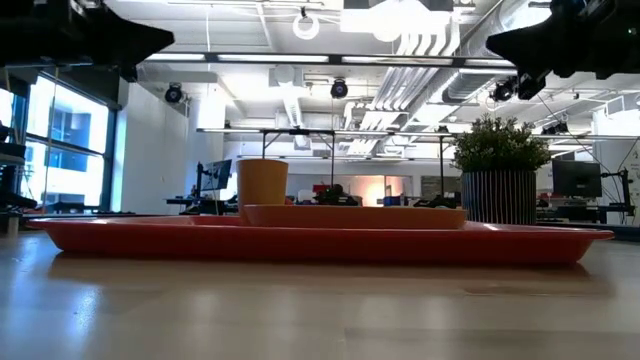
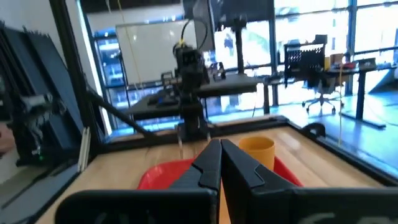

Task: Pick and place plate/cup/fork/spoon on tray
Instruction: Return to Home Position

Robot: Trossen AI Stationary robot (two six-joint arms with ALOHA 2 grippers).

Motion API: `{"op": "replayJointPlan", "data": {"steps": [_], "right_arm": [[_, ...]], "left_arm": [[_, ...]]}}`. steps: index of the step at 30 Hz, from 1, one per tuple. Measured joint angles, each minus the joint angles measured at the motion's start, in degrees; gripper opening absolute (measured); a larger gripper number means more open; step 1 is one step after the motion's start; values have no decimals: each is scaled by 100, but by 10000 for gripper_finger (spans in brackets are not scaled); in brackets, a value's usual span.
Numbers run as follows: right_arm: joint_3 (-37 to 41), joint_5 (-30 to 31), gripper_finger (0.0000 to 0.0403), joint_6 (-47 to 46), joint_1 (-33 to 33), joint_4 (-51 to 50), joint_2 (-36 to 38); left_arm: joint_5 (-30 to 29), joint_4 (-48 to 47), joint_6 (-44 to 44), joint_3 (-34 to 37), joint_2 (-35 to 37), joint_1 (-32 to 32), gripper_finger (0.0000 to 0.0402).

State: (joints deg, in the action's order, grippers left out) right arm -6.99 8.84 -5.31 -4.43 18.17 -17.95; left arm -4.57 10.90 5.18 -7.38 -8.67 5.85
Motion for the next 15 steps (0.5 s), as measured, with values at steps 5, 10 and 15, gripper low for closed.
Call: {"op": "replayJointPlan", "data": {"steps": [5,10,15], "right_arm": [[168,1,0,-69,112,-605,590],[575,100,0,-219,214,-362,1085],[641,768,0,-680,259,-1099,1254]], "left_arm": [[-1,-875,-193,28,862,-2,0],[256,-879,-407,97,803,-38,0],[253,-243,-390,673,843,-22,0]]}}
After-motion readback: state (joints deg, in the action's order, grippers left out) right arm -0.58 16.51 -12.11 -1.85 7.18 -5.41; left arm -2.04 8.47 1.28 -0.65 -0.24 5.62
